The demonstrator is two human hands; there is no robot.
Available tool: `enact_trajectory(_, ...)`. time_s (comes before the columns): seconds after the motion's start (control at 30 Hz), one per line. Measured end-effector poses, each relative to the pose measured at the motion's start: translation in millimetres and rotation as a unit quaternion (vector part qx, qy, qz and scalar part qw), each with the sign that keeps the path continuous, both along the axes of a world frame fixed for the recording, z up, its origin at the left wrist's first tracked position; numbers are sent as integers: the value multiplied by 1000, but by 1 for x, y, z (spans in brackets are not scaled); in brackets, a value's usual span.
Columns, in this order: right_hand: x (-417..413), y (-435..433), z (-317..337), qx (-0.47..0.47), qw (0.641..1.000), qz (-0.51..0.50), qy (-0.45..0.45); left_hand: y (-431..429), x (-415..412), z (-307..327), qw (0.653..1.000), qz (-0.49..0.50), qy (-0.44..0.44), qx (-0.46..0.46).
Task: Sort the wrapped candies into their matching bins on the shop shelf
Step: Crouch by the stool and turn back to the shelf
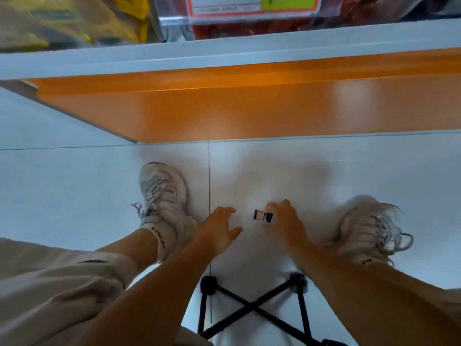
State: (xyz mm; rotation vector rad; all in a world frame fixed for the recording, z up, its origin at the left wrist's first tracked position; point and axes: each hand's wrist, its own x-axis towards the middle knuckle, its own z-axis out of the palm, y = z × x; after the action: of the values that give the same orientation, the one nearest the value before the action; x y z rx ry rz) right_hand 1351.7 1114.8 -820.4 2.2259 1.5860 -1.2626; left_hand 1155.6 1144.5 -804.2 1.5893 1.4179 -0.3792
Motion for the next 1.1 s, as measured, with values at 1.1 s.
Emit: enact_trajectory(1.1, 107, 73, 410, 627, 739, -225, 102, 96, 111, 372, 814, -142, -189, 530)
